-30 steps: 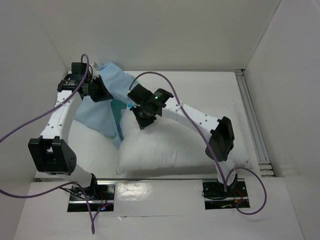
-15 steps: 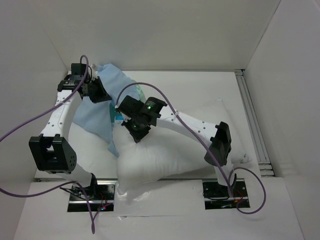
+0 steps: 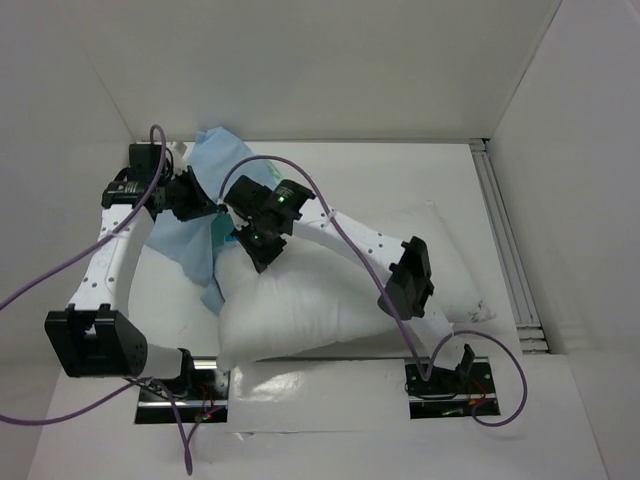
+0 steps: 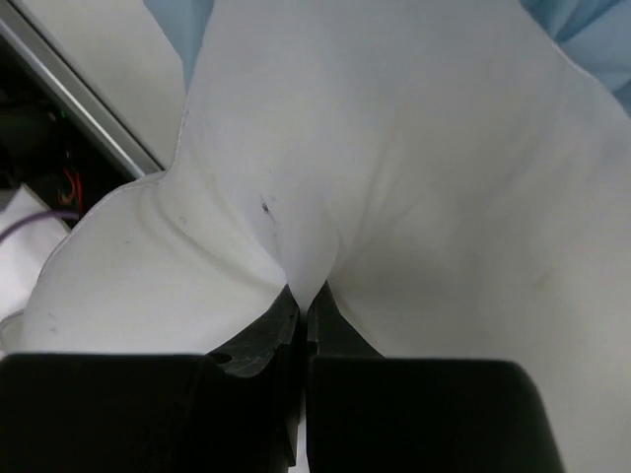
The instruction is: Put the pillow into the pillowcase
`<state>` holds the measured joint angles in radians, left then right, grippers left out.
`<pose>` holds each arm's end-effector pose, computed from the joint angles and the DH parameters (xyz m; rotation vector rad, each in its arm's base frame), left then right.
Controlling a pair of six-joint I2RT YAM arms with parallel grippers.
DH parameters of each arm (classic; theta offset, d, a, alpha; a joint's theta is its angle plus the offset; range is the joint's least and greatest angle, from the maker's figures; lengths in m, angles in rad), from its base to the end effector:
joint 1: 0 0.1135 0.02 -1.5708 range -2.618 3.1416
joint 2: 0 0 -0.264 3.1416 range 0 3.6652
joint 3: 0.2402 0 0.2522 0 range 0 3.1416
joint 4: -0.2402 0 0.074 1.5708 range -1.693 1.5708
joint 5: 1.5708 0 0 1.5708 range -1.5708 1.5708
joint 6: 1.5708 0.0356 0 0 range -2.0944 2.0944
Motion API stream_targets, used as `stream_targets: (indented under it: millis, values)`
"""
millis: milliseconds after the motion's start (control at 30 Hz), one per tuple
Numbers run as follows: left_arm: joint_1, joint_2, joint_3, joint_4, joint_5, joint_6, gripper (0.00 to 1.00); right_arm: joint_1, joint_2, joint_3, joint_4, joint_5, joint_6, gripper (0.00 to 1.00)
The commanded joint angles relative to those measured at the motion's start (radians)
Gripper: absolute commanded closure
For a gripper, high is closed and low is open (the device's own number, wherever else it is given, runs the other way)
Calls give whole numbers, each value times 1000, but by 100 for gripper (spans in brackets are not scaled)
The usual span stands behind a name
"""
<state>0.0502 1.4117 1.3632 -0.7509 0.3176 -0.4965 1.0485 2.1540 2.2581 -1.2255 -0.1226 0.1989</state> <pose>0.3011 0.0040 0.3449 -0.4962 2.3462 -0.5888 0.2209 0.3924 0.3205 -1.1907 2.5370 0.5137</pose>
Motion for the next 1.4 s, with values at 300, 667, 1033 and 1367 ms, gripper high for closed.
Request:
stream_targets:
  millis: [300,667,1033,1367]
  values:
    - [2,-166,-52,-50,29,47,100,-251,-141,-118,259,44,145,100]
    - [2,-175,-61,-71,77,67,100,-315,-203,-164,483,271,301,100]
    - [-7,-146,-52,-80,138,76,100,-341,-7,-89,512,589,436,100]
    - [-7,-126,-79,-80,127,75,100,-325,-27,-87,517,485,369,50]
